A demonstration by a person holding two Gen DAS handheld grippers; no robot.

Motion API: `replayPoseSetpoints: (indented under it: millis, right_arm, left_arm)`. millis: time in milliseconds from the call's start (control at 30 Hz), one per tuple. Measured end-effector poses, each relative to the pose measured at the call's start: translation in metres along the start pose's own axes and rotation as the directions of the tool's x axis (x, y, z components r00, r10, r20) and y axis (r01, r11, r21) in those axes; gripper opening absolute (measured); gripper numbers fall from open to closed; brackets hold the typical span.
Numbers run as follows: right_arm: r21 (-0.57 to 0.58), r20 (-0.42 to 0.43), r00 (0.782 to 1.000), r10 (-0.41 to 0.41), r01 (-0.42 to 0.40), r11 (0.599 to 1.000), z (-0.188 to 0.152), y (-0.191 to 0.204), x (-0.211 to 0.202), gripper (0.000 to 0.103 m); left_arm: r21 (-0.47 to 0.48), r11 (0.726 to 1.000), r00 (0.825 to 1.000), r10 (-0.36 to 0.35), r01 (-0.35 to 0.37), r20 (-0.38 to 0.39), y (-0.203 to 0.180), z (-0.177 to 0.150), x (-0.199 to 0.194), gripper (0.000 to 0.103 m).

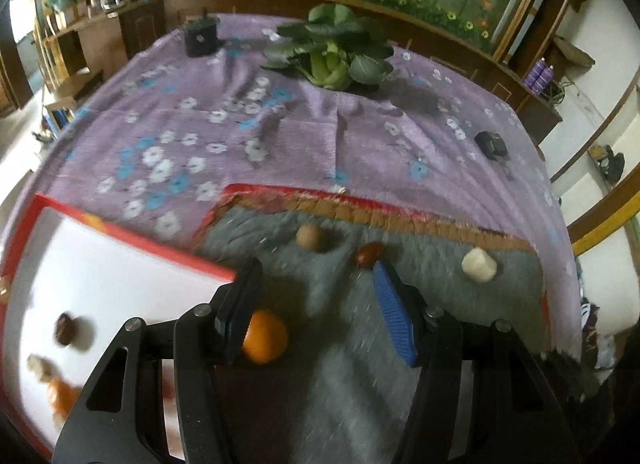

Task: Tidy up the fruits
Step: 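Move both open grippers back from the tray to the mat, then grasp a brown kiwi with the left gripper while the right gripper approaches a red date, then grasp the red date with the right gripper while the left gripper lifts the kiwi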

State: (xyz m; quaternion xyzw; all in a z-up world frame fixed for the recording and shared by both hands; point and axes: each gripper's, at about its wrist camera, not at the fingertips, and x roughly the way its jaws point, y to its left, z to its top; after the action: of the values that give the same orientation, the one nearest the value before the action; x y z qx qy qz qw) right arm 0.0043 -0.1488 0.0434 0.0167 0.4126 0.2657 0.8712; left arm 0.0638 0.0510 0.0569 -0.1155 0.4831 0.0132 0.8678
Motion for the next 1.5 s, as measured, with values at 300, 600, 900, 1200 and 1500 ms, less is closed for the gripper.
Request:
replayPoseSetpoints:
  millis: [300,600,900,1200,1500]
  right_arm:
    - [0.017,-0.016,1.000,0.016,-0.016,1.000,0.007,-0.014,0.008,0.027]
    - [-0.007,-0.043,0.998,0.042,-0.042,0.999,0.015,-0.009,0.022,0.027]
    - [-0.063,-0.095,0.994,0.057,-0.063,0.996,0.033,0.007,0.055,0.027]
    - [-0.218,-0.084,0.996,0.040,-0.058,0.974,0.048,0.034,0.078,0.038]
    - [-0.286,-0.138,0.990,-0.007,-0.033,0.958,0.056,0.038,0.120,0.031]
  left_arm:
    - [-0.029,1.000,0.998,-0.010,0.008,-0.059,0.001,0.019,0.037,0.053]
    - [-0.046,0.998,0.993,-0.039,0.034,-0.110,0.004,0.018,0.060,0.019]
    - [-0.078,0.995,0.996,-0.066,0.061,-0.061,0.017,0.023,0.038,0.019]
    - [-0.068,0.993,0.995,-0.097,0.096,-0.011,0.022,0.022,0.008,0.020]
    - [-0.042,0.995,0.995,-0.093,0.094,0.031,0.028,0.010,-0.019,0.020]
